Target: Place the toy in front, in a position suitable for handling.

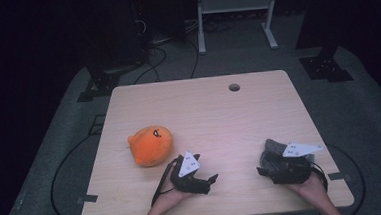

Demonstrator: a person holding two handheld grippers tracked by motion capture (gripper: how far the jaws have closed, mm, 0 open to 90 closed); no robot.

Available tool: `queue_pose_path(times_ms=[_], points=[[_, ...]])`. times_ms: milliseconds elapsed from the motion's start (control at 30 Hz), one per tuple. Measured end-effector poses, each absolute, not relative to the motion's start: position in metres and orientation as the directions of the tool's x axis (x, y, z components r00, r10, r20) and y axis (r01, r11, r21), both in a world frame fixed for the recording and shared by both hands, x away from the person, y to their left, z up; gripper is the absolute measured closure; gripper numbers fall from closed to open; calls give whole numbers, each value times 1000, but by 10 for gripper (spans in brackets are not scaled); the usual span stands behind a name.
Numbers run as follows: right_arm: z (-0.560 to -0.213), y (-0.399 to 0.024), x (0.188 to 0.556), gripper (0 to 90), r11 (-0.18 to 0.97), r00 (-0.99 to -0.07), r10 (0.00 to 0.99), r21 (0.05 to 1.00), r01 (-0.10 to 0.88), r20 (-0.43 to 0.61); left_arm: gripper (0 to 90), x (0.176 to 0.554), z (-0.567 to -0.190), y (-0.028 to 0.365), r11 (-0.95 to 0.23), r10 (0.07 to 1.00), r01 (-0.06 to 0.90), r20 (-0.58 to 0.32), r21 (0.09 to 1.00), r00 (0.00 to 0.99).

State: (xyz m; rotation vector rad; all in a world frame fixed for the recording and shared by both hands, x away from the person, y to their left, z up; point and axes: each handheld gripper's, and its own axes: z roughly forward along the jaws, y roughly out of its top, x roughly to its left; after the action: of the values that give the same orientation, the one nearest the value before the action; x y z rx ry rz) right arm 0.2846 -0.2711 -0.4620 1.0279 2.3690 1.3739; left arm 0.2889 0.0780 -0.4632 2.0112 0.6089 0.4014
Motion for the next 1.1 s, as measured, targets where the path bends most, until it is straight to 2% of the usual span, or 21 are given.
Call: queue_pose_path(times_ms=[367,700,1100], points=[[-462,-272,284,325,321,-732,663,824,467,157,109,290,-452,81,-396,576,234,42,888,817],[-461,-271,284,325,318,-732,663,827,463,154,103,295,-420,109,-319,625,192,54,928,778],[-462,-272,285,325,310,-729,664,828,467,163,94,303,-400,140,-276,687,175,66,945,724]])
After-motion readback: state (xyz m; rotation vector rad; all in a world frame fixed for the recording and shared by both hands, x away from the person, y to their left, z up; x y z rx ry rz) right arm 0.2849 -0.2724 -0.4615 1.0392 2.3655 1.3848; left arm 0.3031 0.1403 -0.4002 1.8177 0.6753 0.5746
